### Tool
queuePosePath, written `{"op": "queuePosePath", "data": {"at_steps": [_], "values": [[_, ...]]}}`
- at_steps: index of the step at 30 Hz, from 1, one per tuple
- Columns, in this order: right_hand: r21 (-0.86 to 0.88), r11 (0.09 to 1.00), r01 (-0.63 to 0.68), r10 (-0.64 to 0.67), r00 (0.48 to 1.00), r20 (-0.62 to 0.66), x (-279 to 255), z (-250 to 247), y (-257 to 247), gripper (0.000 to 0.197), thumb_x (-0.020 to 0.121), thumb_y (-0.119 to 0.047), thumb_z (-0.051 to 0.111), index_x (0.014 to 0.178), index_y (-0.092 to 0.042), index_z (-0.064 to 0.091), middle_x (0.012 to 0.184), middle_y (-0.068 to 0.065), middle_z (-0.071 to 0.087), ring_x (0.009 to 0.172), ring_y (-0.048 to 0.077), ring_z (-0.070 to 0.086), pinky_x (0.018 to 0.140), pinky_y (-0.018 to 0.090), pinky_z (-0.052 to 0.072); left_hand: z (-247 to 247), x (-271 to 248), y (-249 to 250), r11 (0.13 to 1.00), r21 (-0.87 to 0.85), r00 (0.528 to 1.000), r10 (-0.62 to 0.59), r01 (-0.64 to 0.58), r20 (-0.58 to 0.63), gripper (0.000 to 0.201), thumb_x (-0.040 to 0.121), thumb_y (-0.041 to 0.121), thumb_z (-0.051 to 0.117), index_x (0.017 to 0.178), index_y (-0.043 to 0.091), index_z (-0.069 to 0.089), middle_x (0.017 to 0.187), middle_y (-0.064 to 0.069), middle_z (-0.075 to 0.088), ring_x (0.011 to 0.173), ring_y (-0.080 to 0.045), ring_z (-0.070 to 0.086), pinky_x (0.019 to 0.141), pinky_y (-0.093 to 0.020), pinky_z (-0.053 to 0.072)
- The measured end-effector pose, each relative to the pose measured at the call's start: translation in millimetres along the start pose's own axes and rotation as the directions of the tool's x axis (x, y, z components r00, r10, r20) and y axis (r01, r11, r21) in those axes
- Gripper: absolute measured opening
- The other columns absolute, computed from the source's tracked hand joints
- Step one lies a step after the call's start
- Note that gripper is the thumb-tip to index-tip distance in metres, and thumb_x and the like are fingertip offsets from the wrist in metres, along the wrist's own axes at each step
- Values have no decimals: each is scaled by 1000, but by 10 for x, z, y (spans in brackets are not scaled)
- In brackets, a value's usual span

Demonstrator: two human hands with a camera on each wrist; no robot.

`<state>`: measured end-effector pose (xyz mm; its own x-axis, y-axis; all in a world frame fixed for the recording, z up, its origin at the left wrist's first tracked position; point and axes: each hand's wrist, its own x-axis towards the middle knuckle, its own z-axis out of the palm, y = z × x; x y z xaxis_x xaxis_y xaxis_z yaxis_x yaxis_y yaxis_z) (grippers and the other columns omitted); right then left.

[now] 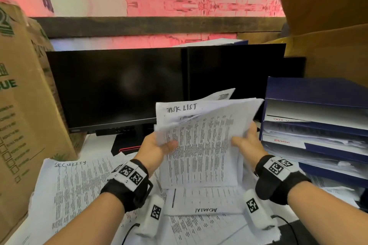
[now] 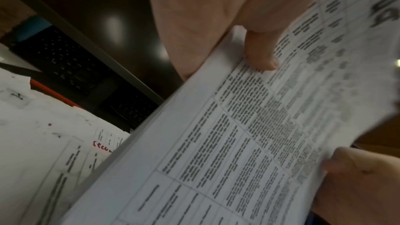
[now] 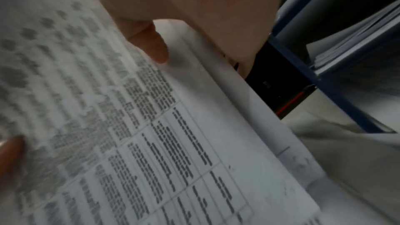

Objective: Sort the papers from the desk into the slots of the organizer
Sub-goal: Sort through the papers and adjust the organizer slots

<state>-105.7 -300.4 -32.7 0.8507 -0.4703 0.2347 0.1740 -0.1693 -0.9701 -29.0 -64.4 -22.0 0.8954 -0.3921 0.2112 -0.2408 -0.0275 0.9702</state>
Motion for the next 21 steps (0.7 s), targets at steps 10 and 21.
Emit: {"op": "queuePosePath", "data": {"at_steps": [10,21], "values": [[-117,923,366,-377,922,-87,39,208,-424,31,88,6,57,105,-20,56,97,-14,61,87,-4,59,82,17,53,149,174,232,971,-127,922,147,-204,-359,26,80,11,74,101,20,63,91,13,68,79,1,65,64,-12,52],[-91,955,281,-283,959,-13,-173,315,-148,55,90,11,41,130,-26,35,121,-7,54,112,14,57,91,34,55,316,38,140,973,25,858,214,-229,-468,28,82,13,72,106,23,62,101,6,67,95,-12,65,71,-20,54]]}}
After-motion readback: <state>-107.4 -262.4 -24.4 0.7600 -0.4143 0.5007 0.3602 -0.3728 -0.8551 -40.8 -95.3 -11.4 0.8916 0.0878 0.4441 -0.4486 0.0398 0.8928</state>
